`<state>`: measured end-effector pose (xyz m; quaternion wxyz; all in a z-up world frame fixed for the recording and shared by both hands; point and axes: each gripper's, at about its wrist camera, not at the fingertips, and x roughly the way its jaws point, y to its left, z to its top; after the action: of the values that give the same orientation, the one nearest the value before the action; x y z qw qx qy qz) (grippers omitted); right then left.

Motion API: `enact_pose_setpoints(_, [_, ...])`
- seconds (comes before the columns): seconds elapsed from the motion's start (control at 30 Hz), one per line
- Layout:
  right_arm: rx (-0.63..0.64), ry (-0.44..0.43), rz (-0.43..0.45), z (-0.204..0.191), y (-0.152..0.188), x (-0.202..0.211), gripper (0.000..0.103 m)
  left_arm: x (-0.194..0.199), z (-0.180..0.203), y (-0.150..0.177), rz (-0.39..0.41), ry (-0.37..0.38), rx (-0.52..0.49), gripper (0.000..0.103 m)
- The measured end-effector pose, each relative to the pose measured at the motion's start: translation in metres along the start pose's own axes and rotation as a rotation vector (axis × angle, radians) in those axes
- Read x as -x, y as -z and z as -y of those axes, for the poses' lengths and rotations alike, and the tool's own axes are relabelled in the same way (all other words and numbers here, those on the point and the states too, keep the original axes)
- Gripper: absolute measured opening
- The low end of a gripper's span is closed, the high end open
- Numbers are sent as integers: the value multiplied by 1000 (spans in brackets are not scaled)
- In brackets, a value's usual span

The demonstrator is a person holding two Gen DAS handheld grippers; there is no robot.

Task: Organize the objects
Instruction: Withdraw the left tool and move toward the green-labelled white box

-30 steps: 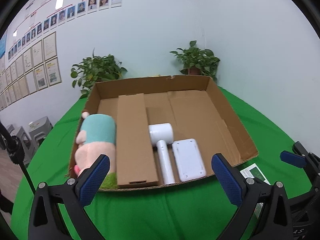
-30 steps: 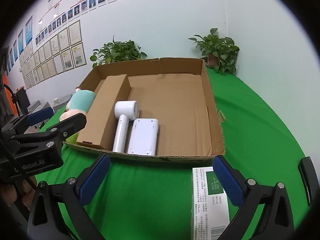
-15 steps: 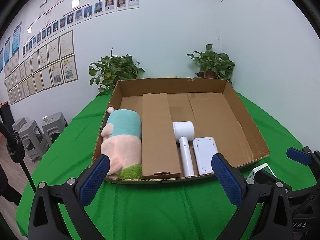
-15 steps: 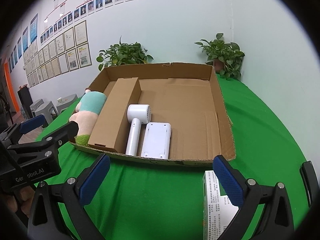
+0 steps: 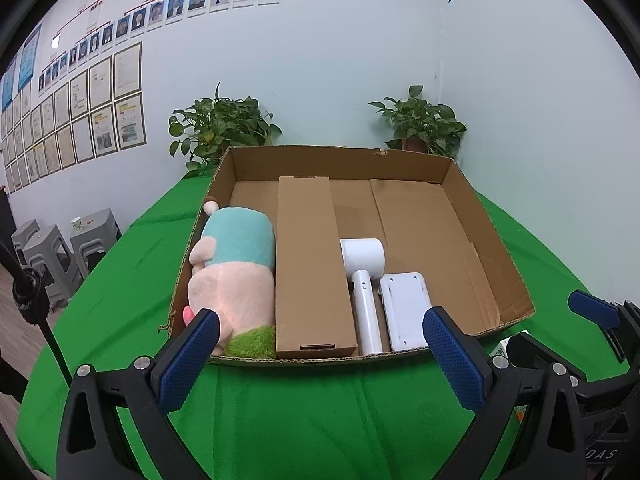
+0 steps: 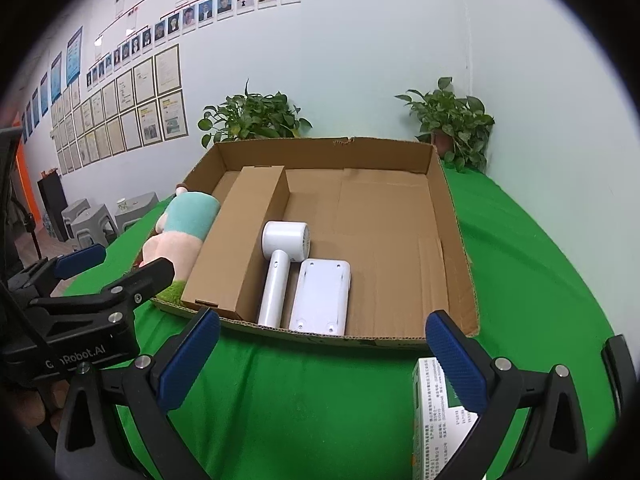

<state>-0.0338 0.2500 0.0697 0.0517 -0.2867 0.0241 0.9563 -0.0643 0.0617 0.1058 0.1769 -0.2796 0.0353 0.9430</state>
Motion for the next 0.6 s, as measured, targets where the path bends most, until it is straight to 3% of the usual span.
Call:
enact_pose_setpoints(0.2, [-7,-24,-3,4,4,-2,102,-3,4,0,8,8,-7,102])
enact_pose_setpoints(0.37, [-6,-48,-24,14,25,-1,102,-13,9,7,-29,78,-13,102])
enact_pose_setpoints(0.47, [-13,-28,-73,32,51,-1,102,-23,15,14,-82,164,-22,102])
enact_pose_setpoints(0.6, [-51,49,-164,71,87,0,102,-44,25,26,-182,355,-6,102])
